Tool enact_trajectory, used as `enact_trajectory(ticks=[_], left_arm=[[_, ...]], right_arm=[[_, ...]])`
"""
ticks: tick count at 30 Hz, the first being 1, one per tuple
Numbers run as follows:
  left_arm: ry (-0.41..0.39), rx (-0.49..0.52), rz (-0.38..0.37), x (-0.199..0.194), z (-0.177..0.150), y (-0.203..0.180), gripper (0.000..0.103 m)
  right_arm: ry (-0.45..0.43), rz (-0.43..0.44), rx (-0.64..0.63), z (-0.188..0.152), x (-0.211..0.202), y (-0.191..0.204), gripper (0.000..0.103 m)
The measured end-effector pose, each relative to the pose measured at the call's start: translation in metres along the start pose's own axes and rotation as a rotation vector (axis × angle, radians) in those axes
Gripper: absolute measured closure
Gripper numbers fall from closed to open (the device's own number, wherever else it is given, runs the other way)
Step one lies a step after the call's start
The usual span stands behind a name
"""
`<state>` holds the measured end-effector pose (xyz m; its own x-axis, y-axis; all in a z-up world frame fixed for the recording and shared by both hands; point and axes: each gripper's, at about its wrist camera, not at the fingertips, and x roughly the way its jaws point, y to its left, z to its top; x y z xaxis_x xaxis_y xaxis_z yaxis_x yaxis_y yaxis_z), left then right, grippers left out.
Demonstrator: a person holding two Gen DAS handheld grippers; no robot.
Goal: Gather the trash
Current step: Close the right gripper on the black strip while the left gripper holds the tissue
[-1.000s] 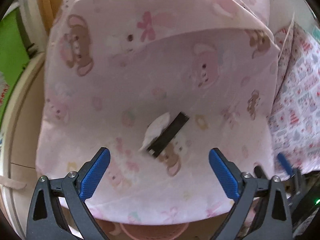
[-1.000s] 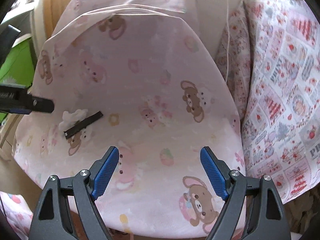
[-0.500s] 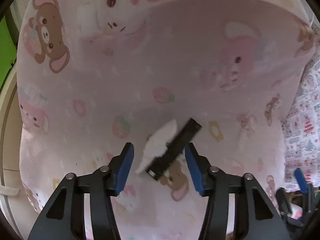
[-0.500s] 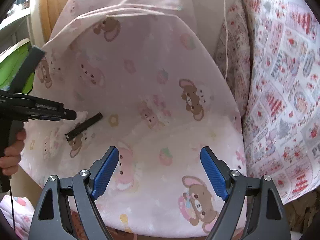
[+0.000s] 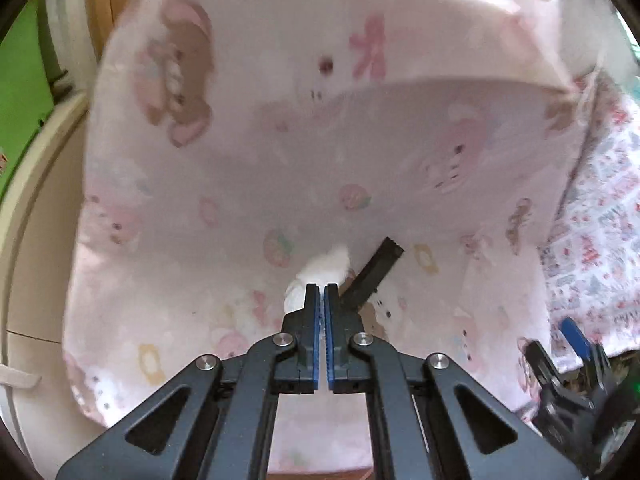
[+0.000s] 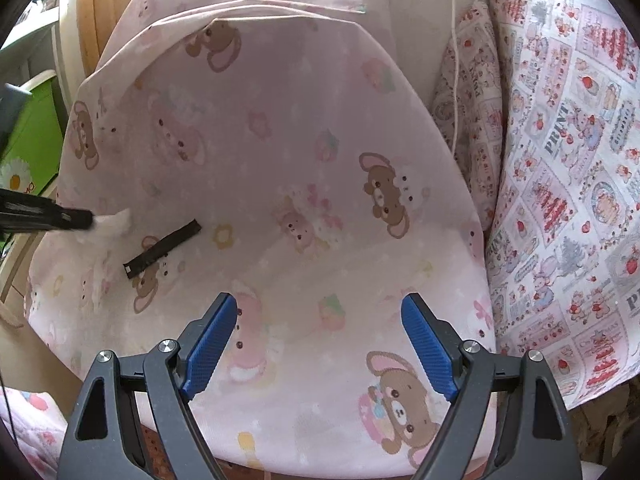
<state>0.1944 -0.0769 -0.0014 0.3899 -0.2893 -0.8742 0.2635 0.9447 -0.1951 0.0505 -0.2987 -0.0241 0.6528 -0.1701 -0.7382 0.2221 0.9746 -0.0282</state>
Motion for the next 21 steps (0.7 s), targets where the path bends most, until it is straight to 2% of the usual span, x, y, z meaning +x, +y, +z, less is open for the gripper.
enact_trajectory(ticks=[5, 8, 12, 13, 15, 17, 18, 20, 21], left_arm=[[-0.098, 0.036, 0.016, -0.038, -0.025, 0.015, 0.101], [-0.145, 0.018, 0.042, -0.050, -0.047, 0.028, 0.101], [-0.148, 0.003, 0.150, -0.044, -0.064, 0.051, 0.101], [-0.136, -0.025, 0.148, -0.040, -0.066, 0.058, 0.101], [-0.081, -0.115, 0.075, -0.035, -0.067, 0.077, 0.101], [-0.085, -0.167, 0.034, -0.036, -0.064, 0.089, 0.101], [-0.099, -0.168, 0.061, -0.038, -0.064, 0.092, 0.101], [-0.139, -0.166, 0.136, -0.045, -0.064, 0.098, 0.101], [-0.158, -0.174, 0.155, -0.047, -0.063, 0.100, 0.101]], right_arm=[[-0.054, -0.004, -0.015, -0.006, -0.003, 0.013, 0.017], [-0.101, 0.027, -0.027, -0.010, -0.009, 0.025, 0.011], [-0.112, 0.043, -0.037, -0.005, -0.009, 0.046, 0.010], [-0.100, 0.042, -0.023, -0.002, -0.006, 0.051, 0.010], [-0.057, 0.084, 0.018, 0.009, 0.004, 0.062, 0.010], [0.013, 0.117, 0.056, 0.023, 0.022, 0.074, 0.010], [0.041, 0.106, 0.063, 0.027, 0.029, 0.078, 0.010], [0.148, 0.004, 0.069, 0.038, 0.055, 0.090, 0.010], [0.202, -0.006, 0.069, 0.043, 0.067, 0.095, 0.010]])
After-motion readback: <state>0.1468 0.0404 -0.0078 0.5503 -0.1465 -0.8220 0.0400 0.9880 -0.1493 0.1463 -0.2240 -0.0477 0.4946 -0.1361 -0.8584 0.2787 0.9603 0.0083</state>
